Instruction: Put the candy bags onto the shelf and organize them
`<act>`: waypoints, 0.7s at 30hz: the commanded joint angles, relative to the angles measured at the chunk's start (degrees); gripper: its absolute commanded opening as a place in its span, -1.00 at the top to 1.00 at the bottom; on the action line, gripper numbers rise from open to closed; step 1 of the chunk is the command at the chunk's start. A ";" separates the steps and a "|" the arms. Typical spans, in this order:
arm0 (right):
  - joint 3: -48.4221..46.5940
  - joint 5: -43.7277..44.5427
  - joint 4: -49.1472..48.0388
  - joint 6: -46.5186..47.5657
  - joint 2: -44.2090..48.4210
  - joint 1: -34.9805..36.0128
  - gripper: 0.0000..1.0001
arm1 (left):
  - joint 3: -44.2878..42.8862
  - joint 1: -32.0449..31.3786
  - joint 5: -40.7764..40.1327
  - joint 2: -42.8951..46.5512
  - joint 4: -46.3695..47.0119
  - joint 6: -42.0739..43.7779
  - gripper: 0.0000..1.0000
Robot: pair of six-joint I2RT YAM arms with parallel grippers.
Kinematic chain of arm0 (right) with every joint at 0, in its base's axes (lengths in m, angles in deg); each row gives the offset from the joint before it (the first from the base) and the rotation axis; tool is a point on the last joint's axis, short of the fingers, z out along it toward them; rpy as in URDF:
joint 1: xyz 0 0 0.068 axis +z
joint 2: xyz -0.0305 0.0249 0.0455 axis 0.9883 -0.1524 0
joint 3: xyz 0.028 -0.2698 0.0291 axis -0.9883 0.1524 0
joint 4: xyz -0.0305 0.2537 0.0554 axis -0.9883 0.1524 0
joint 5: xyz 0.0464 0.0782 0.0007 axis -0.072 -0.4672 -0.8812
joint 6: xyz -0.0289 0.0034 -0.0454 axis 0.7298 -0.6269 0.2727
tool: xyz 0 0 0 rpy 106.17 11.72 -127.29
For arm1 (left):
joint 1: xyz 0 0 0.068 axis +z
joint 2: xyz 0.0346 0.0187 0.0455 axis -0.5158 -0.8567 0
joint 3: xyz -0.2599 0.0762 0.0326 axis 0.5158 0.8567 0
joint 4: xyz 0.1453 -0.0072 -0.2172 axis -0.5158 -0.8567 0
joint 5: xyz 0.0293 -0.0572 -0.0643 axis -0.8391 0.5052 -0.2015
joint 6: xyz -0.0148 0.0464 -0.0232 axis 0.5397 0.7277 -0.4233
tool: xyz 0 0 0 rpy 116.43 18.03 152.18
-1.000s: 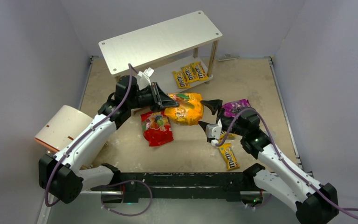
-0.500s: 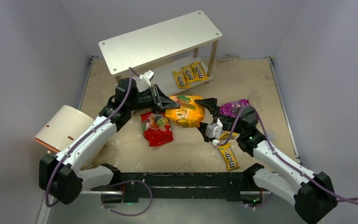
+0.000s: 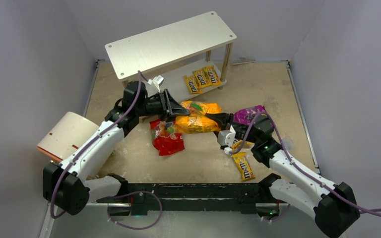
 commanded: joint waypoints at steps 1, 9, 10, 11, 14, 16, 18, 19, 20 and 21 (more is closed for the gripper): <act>-1.52 3.68 1.42 1.10 3.06 0.12 0.54 | -7.34 3.84 -3.80 -0.70 -16.03 14.12 0.18; -3.78 4.46 6.25 -0.16 3.16 0.12 0.80 | -13.67 6.54 -20.00 0.26 -34.04 26.16 -0.77; -4.22 4.53 6.62 -0.99 2.76 0.12 0.84 | -13.78 6.63 -21.02 0.25 -34.85 26.74 -0.79; -4.66 5.04 6.65 -1.62 2.17 0.12 0.83 | -13.71 6.64 -22.05 0.36 -35.59 26.87 -0.80; -6.71 7.55 6.95 -5.43 -0.58 0.18 0.86 | -15.54 6.64 -29.29 2.02 -38.76 27.73 -0.83; -7.74 10.66 6.42 -7.38 -2.73 0.40 0.88 | -17.35 6.64 -37.46 4.82 -41.51 27.93 -0.86; -8.04 13.87 3.66 -8.45 -5.24 1.30 0.89 | -17.56 6.64 -44.19 10.66 -41.84 28.78 -0.87; -8.09 15.68 2.69 -8.52 -6.00 2.23 0.89 | -16.69 6.64 -45.01 14.12 -40.46 29.38 -0.88; -8.30 18.12 -0.02 -8.68 -7.99 3.65 0.86 | -15.32 6.64 -45.88 17.44 -38.80 30.03 -0.88; -8.72 21.85 -2.10 -8.75 -9.83 5.52 0.84 | -13.79 6.64 -45.74 21.21 -36.39 31.26 -0.89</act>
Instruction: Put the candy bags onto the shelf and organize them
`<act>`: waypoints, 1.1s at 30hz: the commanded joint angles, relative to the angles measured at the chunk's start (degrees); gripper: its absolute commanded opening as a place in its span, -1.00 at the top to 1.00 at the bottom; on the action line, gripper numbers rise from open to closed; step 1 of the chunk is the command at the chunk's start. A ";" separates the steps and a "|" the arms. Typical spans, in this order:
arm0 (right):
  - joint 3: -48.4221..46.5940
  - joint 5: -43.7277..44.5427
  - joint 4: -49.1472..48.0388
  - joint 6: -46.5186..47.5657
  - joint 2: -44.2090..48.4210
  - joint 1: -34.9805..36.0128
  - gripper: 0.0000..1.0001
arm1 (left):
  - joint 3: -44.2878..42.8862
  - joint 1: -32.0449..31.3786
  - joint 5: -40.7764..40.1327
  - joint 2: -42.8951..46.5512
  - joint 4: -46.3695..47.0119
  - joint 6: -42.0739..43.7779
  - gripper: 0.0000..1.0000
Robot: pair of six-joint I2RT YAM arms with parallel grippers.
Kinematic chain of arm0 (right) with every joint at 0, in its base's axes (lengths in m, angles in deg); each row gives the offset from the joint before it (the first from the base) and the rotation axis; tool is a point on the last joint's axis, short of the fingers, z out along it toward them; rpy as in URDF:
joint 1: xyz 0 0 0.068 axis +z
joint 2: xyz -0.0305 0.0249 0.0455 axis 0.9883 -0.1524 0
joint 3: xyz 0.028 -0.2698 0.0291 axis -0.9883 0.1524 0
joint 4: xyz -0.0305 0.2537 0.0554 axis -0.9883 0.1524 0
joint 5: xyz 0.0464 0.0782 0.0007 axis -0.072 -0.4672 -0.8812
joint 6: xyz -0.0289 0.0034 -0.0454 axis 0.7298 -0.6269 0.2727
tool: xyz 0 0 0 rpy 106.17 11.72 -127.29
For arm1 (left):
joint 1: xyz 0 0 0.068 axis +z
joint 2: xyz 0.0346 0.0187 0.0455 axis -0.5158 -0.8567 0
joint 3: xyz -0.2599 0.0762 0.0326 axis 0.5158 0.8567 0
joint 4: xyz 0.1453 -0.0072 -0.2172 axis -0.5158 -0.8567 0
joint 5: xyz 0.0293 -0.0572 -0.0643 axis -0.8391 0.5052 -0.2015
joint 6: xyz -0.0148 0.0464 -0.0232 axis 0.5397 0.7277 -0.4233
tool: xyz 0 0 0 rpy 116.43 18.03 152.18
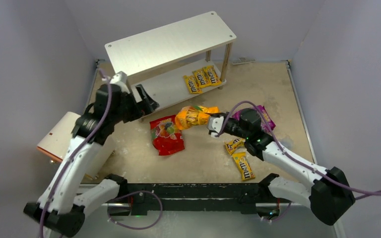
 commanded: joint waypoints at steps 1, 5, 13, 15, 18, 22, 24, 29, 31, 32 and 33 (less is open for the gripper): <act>-5.36 14.62 -15.11 -2.36 -5.40 5.80 0.85 | 1.57 0.41 -9.73 17.18 5.23 5.35 -0.89; -10.26 28.97 -21.85 -1.99 -14.64 10.44 0.96 | 5.87 0.41 -10.03 27.56 8.67 8.19 -0.91; -22.37 35.39 -28.97 -0.81 -28.80 11.47 0.99 | 7.57 0.34 -12.90 34.46 6.69 12.51 -0.94; -25.09 40.30 -31.76 -0.07 -33.08 11.59 0.99 | 8.09 0.41 -12.81 35.60 6.78 13.13 -0.95; -26.63 43.35 -37.62 3.29 -39.68 11.86 0.99 | 8.42 0.41 -13.78 36.24 5.77 13.76 -0.96; -30.16 44.43 -40.44 3.40 -46.45 13.05 0.95 | 9.01 0.41 -13.88 36.22 5.24 14.47 -0.97; -32.27 44.91 -40.56 3.11 -49.07 13.87 0.93 | 9.49 0.34 -12.59 36.13 5.77 14.79 -0.98; -38.14 50.15 -38.89 2.26 -55.83 15.90 0.91 | 9.75 0.41 -11.17 36.19 6.21 15.27 -0.99; -39.27 52.62 -38.74 2.37 -58.78 16.35 0.91 | 9.76 0.39 -11.32 36.35 6.19 15.46 -1.00; -39.62 53.63 -38.77 2.29 -59.76 16.36 0.90 | 9.64 0.41 -11.48 36.45 6.03 15.38 -1.00; -40.11 54.70 -38.13 2.41 -60.89 16.30 0.87 | 9.54 0.40 -11.51 36.50 5.78 15.41 -1.00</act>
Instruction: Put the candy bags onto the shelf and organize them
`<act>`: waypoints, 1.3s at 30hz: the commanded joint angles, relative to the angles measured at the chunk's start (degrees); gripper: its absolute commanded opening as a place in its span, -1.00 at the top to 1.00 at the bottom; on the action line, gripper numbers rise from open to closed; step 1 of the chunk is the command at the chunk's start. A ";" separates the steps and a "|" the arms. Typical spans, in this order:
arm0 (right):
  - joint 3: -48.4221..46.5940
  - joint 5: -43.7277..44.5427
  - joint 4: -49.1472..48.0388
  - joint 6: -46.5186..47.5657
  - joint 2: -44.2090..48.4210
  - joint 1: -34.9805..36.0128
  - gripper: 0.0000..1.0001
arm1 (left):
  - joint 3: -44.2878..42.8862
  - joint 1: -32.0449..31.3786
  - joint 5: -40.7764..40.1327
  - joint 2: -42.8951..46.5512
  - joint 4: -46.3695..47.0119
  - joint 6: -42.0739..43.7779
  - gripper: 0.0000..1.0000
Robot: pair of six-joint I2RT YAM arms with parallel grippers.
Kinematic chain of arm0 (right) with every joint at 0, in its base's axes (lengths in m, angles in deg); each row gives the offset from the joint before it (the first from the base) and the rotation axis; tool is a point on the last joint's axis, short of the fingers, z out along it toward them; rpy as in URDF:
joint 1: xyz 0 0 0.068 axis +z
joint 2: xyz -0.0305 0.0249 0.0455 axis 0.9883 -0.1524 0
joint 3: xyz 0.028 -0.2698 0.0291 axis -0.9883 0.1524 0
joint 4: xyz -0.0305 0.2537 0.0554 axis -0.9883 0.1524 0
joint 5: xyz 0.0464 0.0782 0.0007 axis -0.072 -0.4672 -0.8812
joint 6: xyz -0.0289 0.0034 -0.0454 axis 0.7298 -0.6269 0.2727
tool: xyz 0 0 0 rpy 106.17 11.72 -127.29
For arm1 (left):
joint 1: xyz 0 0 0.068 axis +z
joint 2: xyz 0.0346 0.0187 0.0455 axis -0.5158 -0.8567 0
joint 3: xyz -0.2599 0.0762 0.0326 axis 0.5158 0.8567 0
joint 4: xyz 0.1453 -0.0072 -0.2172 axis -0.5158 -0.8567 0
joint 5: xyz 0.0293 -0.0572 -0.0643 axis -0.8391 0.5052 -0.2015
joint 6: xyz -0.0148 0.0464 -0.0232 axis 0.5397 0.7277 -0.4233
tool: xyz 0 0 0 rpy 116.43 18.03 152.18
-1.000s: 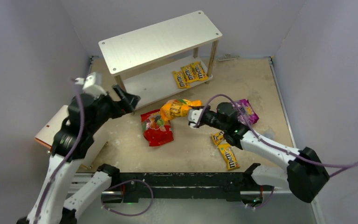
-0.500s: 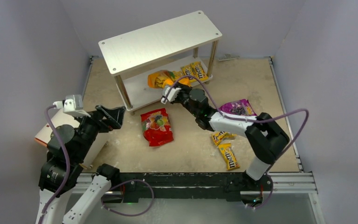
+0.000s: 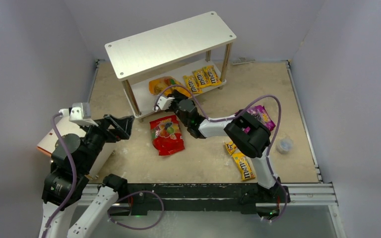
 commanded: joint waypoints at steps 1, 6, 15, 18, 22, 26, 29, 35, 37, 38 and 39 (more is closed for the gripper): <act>-5.05 7.35 -6.02 0.50 -2.12 0.60 0.81 | -0.16 0.26 0.62 0.34 0.69 1.57 -1.00; -5.69 8.99 -3.36 -0.07 -3.70 0.63 0.67 | -0.32 0.27 -0.28 0.45 -0.31 1.46 -1.00; -3.43 5.87 2.30 -2.60 -2.35 0.63 -0.22 | -0.25 0.27 -0.88 -0.02 -0.40 1.05 -1.00; -3.18 1.60 5.84 -4.68 -1.30 0.65 -0.66 | -0.39 0.23 -1.25 -0.07 -0.61 0.96 -1.00; -3.31 -3.72 9.59 -7.21 0.02 0.65 -0.97 | -0.30 0.27 -1.39 -0.15 -0.98 0.87 -1.00; -4.53 -12.65 18.25 -10.23 2.81 0.65 -0.98 | -0.56 0.28 -1.50 -0.13 -1.58 0.78 -1.00; -4.40 -18.25 21.65 -13.90 5.17 0.60 -0.98 | -0.74 0.27 -1.43 0.10 -1.82 0.79 -1.00; -1.20 -22.18 16.33 -22.31 8.61 0.57 -0.98 | -0.72 0.29 -0.70 0.38 -2.09 0.77 -1.00; -1.27 -22.09 14.93 -24.04 8.70 0.61 -0.98 | -0.70 0.28 -0.19 0.32 -2.14 0.95 -1.00; -1.73 -21.39 14.33 -25.09 8.47 0.60 -0.98 | -0.74 0.28 -0.15 0.31 -2.24 0.96 -1.00; -2.45 -20.63 14.13 -25.68 7.88 0.54 -0.96 | -0.74 0.26 -0.09 0.30 -2.33 0.96 -1.00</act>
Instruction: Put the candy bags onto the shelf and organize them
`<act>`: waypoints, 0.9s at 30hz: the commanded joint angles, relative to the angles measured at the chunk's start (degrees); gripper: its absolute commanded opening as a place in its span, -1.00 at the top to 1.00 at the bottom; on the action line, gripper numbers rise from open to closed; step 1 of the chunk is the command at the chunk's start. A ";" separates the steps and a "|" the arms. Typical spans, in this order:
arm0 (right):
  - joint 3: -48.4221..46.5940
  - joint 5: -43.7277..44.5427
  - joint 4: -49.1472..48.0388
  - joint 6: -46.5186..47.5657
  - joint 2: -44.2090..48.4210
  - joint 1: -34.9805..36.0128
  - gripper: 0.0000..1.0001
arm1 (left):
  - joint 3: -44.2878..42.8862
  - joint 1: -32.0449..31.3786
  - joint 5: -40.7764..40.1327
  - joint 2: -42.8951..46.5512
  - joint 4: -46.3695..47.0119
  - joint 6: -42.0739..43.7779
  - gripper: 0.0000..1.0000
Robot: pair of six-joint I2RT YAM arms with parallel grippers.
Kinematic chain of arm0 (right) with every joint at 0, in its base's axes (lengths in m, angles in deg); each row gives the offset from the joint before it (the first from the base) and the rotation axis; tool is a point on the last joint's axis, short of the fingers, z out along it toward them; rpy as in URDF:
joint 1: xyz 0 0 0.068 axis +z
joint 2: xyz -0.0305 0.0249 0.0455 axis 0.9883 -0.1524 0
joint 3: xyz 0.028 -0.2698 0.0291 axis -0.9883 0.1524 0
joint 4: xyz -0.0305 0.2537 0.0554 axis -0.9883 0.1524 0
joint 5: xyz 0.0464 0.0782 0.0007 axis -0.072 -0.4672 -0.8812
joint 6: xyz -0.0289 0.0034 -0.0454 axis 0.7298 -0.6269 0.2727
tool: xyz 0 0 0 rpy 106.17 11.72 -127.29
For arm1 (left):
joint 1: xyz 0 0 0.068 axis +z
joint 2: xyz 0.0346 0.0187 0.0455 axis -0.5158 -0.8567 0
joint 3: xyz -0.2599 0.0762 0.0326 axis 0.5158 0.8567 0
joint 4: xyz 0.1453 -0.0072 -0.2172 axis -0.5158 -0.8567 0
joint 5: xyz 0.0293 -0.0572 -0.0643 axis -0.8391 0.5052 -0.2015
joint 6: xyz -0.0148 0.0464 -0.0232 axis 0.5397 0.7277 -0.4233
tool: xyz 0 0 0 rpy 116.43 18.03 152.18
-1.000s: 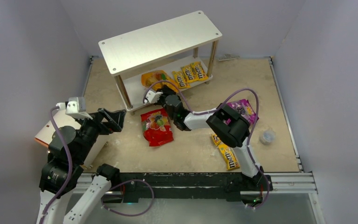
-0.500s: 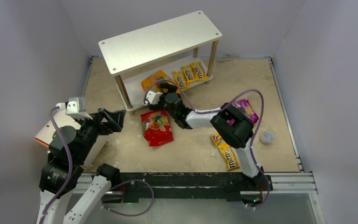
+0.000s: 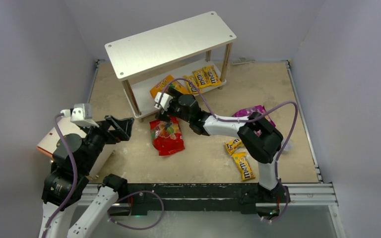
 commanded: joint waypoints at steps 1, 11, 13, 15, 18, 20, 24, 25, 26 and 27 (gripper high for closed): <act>-1.70 0.44 -3.29 -6.23 -0.05 0.08 -0.95 | -0.74 0.25 0.64 0.19 -0.02 0.46 -1.00; -8.84 9.66 -3.80 -9.73 -7.33 0.07 -0.33 | -0.41 0.28 0.52 0.56 0.02 0.54 -1.00; -10.84 12.53 -3.90 -11.16 -9.09 0.01 -0.25 | -0.30 0.24 0.77 0.35 0.16 0.56 -1.00; -12.86 15.88 -4.30 -11.88 -11.22 -0.01 -0.18 | -0.09 0.28 0.98 0.22 0.25 0.21 -1.00; -14.75 19.32 -5.45 -12.33 -13.50 -0.01 -0.08 | 0.51 0.25 1.42 0.59 0.70 0.15 -1.00; -15.73 20.73 -6.31 -13.44 -14.70 -0.09 -0.07 | 0.73 0.27 1.50 0.74 0.90 0.07 -1.00; -18.02 22.50 -6.70 -13.74 -16.79 -0.16 -0.07 | 0.69 0.24 1.43 0.58 0.54 0.02 -1.00; -18.37 22.84 -6.60 -13.66 -17.19 -0.18 -0.06 | 0.60 0.24 1.39 0.57 0.34 0.02 -1.00; -18.55 23.60 -6.72 -13.59 -17.62 -0.28 -0.05 | 0.54 0.23 1.34 0.51 0.15 0.02 -1.00; -18.82 24.59 -6.67 -13.46 -17.93 -0.47 -0.03 | 0.50 0.25 1.30 0.55 0.08 -0.03 -1.00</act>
